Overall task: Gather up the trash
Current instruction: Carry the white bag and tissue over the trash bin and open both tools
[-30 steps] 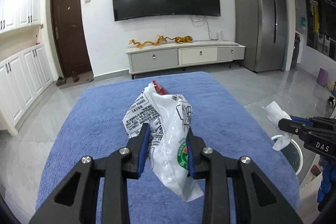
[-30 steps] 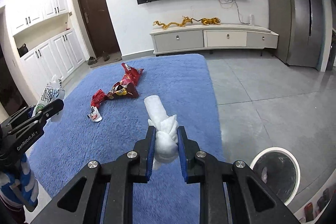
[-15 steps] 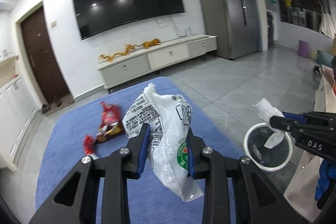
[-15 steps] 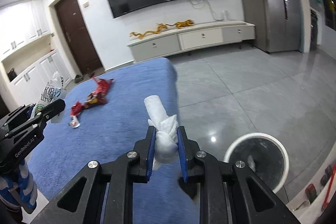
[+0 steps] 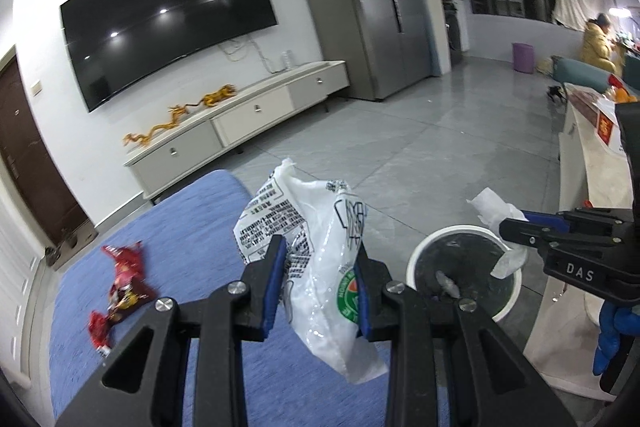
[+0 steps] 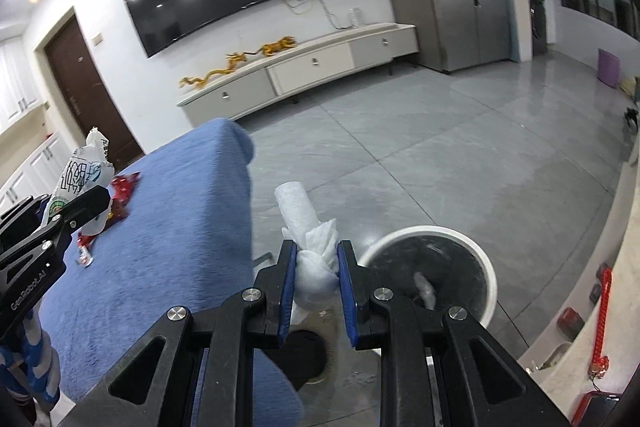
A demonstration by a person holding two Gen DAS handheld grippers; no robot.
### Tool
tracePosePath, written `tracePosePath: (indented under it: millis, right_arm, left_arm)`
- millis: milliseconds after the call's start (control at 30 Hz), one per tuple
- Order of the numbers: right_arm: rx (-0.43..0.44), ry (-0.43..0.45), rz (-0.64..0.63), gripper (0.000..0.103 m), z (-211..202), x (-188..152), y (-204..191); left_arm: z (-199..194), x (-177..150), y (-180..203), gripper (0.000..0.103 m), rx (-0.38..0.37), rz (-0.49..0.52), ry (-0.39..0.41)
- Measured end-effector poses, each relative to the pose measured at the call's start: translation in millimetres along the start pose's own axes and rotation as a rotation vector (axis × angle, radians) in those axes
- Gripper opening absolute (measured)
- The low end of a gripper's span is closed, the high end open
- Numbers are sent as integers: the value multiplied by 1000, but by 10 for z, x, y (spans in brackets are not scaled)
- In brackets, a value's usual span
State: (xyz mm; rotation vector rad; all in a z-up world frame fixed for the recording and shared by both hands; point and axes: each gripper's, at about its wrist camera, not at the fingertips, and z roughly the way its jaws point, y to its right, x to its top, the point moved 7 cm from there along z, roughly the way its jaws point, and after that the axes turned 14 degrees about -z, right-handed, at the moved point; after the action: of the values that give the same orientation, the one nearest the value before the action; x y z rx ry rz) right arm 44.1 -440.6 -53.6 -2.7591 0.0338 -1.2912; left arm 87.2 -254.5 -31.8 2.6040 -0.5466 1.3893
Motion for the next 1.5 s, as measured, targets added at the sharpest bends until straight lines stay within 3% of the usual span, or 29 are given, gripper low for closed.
tracePosePath:
  millis: [800, 967, 1267, 1500]
  right_arm:
    - [-103, -107, 157, 19, 584, -229, 974]
    - [-118, -132, 170, 19, 704, -272, 1084]
    - [-147, -193, 213, 22, 885, -377, 1301]
    - [-187, -235, 247, 28, 977, -495, 1445]
  left_arm:
    - [1104, -199, 903, 29, -151, 60, -198]
    - [1312, -265, 1057, 29, -214, 44, -266]
    - [1764, -354, 1342, 32, -389, -75, -469]
    - [1922, -341, 1402, 38, -442, -131, -514]
